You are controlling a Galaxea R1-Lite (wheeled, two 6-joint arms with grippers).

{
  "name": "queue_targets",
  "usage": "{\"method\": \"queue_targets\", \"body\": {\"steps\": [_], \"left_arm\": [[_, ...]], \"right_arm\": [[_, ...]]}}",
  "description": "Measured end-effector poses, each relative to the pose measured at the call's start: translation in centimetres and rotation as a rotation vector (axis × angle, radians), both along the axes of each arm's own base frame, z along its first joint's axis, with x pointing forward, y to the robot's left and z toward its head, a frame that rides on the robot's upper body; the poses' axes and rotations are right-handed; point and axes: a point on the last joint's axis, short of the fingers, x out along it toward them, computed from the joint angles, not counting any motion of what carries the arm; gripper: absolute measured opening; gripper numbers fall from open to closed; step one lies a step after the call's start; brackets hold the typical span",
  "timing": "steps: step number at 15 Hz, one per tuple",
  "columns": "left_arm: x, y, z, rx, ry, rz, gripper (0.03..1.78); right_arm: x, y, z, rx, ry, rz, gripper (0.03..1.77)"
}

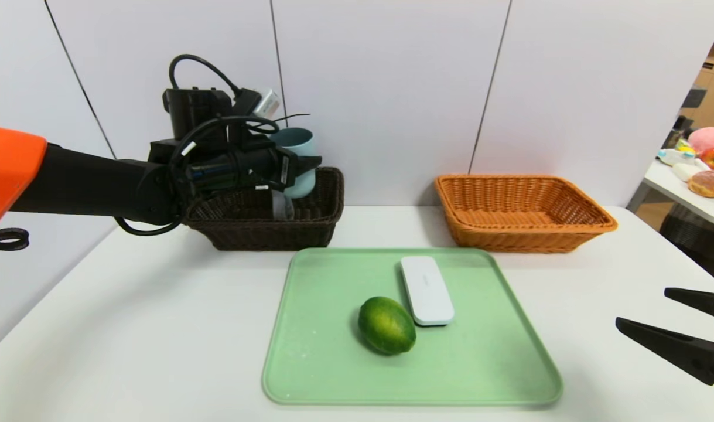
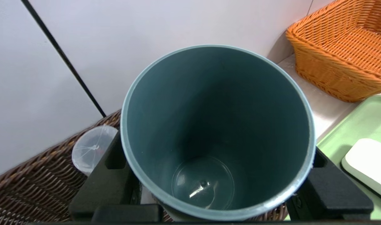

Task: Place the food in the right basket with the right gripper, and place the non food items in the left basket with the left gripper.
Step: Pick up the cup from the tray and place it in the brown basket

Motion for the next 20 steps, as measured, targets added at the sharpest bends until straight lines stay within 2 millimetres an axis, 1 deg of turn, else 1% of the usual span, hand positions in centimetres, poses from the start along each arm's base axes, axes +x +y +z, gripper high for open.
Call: {"method": "queue_targets", "body": {"steps": [10, 18, 20], "left_arm": [[1.8, -0.8, -3.3, 0.007, 0.049, -0.007, 1.15], [2.6, -1.0, -5.1, 0.015, 0.085, -0.019, 1.15], [2.6, -1.1, -5.0, 0.013, 0.085, -0.02, 1.29]], "right_arm": [[0.3, 0.0, 0.1, -0.007, 0.001, 0.004, 1.7], [0.4, 0.0, 0.0, -0.007, 0.007, 0.0, 1.7], [0.4, 0.0, 0.0, -0.007, 0.007, 0.0, 1.7]]}}
